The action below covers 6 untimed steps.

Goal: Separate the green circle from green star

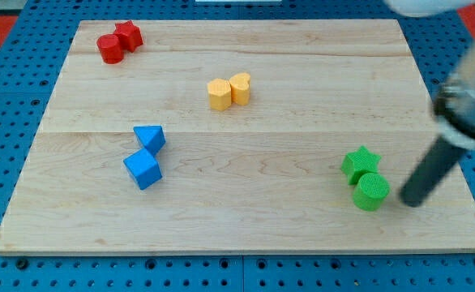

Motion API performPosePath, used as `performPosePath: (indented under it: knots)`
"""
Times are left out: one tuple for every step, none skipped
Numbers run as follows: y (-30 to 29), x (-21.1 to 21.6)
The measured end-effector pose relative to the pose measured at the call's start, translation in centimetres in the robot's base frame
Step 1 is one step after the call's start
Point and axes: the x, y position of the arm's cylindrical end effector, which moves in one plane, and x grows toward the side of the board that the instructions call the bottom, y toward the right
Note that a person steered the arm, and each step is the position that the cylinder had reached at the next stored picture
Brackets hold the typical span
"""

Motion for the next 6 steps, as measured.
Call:
performPosePath:
  knots:
    - [-7.7,-2.5]
    - [-11.5,-1.8]
    - [-3.4,-1.4]
    - [0.0,1.6]
    - [-6.4,4.4]
    - [-9.6,0.8]
